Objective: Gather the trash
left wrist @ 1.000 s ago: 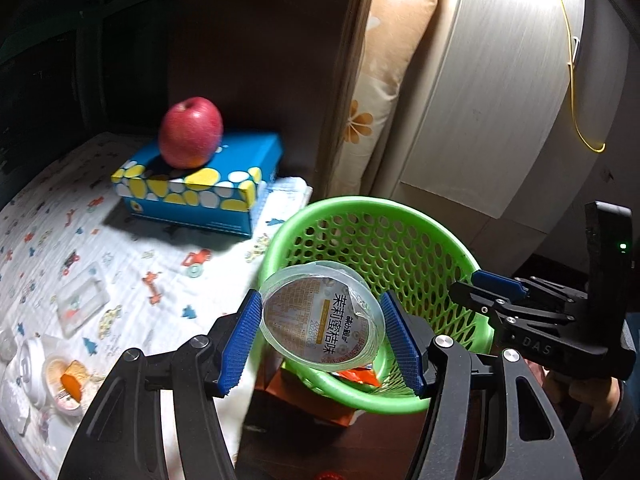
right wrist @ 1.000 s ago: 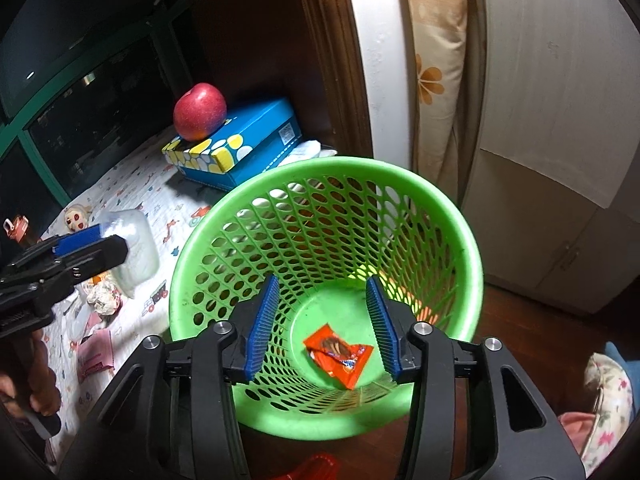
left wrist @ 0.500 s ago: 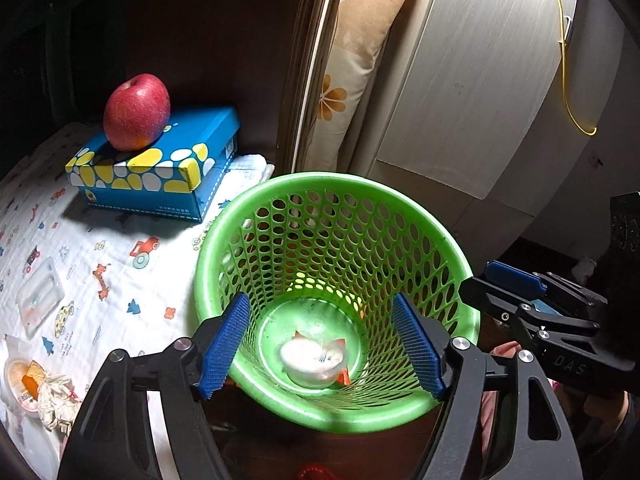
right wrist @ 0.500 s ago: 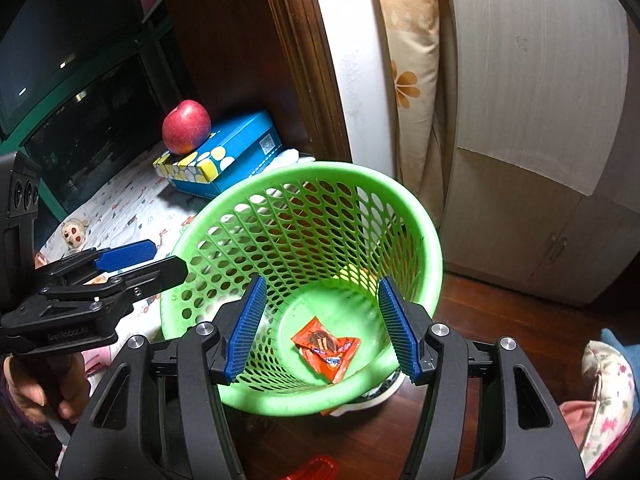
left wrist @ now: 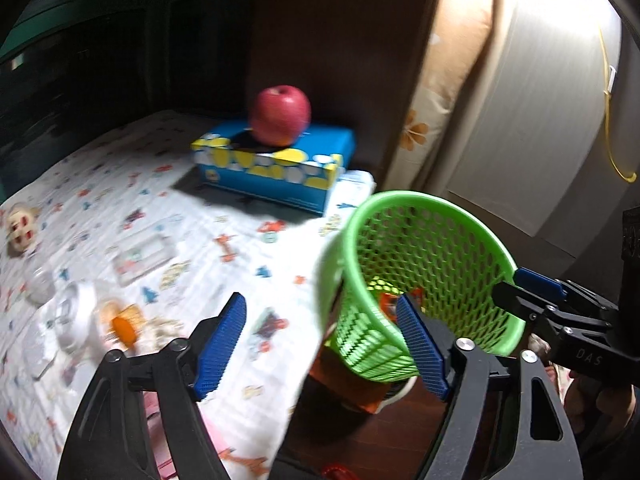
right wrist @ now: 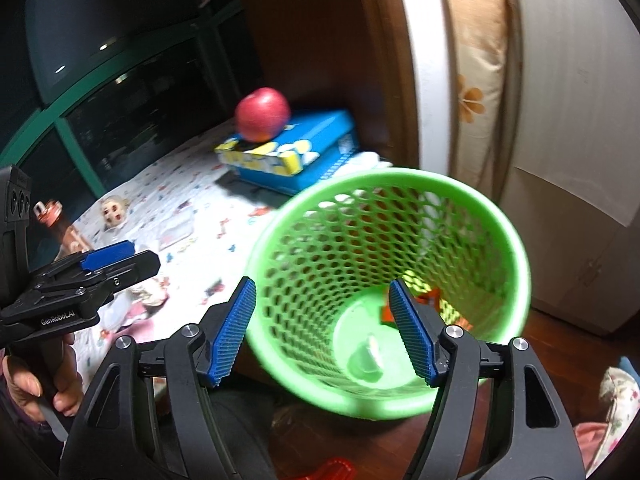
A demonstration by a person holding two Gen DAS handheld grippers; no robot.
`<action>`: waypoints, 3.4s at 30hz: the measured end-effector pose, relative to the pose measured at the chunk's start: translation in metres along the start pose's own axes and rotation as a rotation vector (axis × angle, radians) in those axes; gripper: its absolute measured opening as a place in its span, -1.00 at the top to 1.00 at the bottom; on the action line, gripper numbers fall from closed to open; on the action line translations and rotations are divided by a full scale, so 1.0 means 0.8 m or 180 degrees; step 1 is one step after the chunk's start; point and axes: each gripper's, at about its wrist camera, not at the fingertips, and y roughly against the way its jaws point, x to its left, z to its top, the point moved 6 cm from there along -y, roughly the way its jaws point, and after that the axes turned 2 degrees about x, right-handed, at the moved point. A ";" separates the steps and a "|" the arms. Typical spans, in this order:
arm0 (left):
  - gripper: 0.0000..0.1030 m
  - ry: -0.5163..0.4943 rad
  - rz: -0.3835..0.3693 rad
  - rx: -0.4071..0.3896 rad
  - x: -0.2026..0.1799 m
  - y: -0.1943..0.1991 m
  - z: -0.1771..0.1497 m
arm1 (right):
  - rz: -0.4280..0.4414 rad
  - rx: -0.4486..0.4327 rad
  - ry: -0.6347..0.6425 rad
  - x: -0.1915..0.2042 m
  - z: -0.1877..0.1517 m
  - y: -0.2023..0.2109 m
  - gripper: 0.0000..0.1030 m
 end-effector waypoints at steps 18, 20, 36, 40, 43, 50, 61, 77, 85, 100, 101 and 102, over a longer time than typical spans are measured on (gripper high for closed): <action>-0.58 0.0799 0.0724 -0.0099 0.182 0.085 -0.075 | 0.0491 0.0153 0.0509 0.147 0.005 -0.043 -0.49; -0.57 0.0838 0.0768 -0.0094 0.194 0.093 -0.087 | 0.0525 0.0170 0.0547 0.158 0.003 -0.046 -0.49; -0.57 0.1146 0.0853 0.0082 0.240 0.105 -0.165 | 0.0740 0.0394 0.0761 0.215 -0.015 -0.085 -0.50; -0.57 0.1199 0.0864 0.0095 0.247 0.106 -0.174 | 0.0811 0.0499 0.0821 0.237 -0.021 -0.108 -0.50; -0.57 0.1232 0.0885 0.0104 0.252 0.107 -0.179 | 0.0851 0.0586 0.0910 0.257 -0.028 -0.128 -0.50; -0.57 0.1323 0.0917 0.0114 0.269 0.107 -0.186 | 0.0858 0.0764 0.1028 0.286 -0.036 -0.176 -0.49; -0.57 0.1364 0.0935 0.0132 0.289 0.091 -0.176 | 0.0725 0.1001 0.1073 0.299 -0.044 -0.239 -0.29; -0.76 0.1256 0.0692 0.0371 0.290 0.022 -0.144 | 0.0855 0.0910 0.1015 0.294 -0.036 -0.216 0.05; -0.84 0.1110 0.0667 0.0559 0.284 -0.015 -0.139 | 0.0848 0.0773 0.0913 0.274 -0.019 -0.189 0.05; -0.85 0.0870 0.0920 0.0693 0.288 -0.038 -0.140 | 0.0737 0.0653 0.0799 0.239 -0.011 -0.158 0.05; -0.85 0.0860 0.0933 0.0704 0.288 -0.040 -0.140 | 0.0733 0.0650 0.0792 0.237 -0.011 -0.157 0.05; -0.85 0.0852 0.0940 0.0713 0.289 -0.042 -0.141 | 0.0730 0.0652 0.0789 0.236 -0.012 -0.156 0.05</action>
